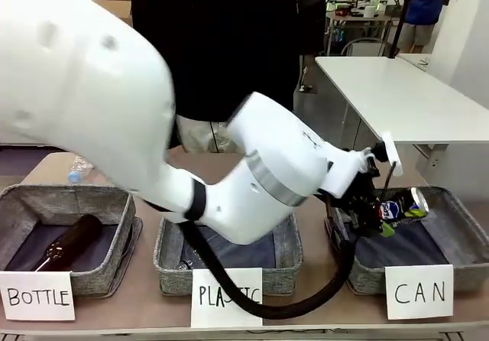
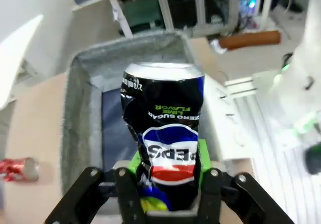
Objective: Sort the can waste into the basket.
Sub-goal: Pick up the can waste from the table and place it in the right Fabric basket.
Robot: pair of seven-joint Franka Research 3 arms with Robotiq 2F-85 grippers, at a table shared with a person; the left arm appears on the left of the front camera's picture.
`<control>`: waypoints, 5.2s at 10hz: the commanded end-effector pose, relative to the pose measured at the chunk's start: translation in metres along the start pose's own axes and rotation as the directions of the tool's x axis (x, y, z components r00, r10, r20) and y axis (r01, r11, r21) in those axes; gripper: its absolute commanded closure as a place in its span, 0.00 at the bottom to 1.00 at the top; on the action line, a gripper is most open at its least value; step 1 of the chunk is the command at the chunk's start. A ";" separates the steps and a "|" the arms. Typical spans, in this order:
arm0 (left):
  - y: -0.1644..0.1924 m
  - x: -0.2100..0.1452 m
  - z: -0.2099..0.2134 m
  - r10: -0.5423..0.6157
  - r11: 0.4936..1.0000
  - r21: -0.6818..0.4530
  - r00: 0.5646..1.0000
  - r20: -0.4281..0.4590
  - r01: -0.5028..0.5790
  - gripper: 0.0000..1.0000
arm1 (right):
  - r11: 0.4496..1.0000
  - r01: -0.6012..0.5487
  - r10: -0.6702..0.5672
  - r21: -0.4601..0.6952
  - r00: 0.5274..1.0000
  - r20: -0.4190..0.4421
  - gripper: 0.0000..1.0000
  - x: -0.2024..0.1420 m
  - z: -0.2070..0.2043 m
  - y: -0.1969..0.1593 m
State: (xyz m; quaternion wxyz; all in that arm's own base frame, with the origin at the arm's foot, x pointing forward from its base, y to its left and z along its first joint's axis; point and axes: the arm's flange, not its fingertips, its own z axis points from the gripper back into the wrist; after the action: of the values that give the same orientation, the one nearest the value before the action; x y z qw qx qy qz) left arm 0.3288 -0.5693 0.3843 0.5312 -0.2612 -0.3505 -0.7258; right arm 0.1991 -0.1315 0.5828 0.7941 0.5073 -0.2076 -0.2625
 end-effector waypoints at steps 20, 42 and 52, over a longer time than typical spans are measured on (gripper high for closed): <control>-0.020 -0.107 0.478 0.941 0.249 0.362 0.313 0.131 -0.898 0.00 | 1.000 -0.010 0.010 0.002 1.000 0.007 0.00 0.001 0.001 0.000; -0.059 -0.182 0.557 0.970 0.033 0.337 0.111 0.215 -0.941 0.00 | 0.625 -0.522 0.608 -0.580 0.792 -0.057 0.00 0.034 -0.203 0.088; -0.059 -0.182 0.557 0.970 0.033 0.337 0.111 0.215 -0.941 0.00 | 0.407 -0.573 0.498 -0.711 0.792 -0.353 0.00 0.153 -0.425 0.052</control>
State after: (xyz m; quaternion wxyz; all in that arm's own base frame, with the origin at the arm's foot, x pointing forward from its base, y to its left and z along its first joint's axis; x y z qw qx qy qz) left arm 0.3306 -0.0148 0.5769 0.9336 -0.2792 -0.2023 -0.0973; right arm 0.5042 0.0705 0.4672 0.9732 0.0459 -0.2227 -0.0347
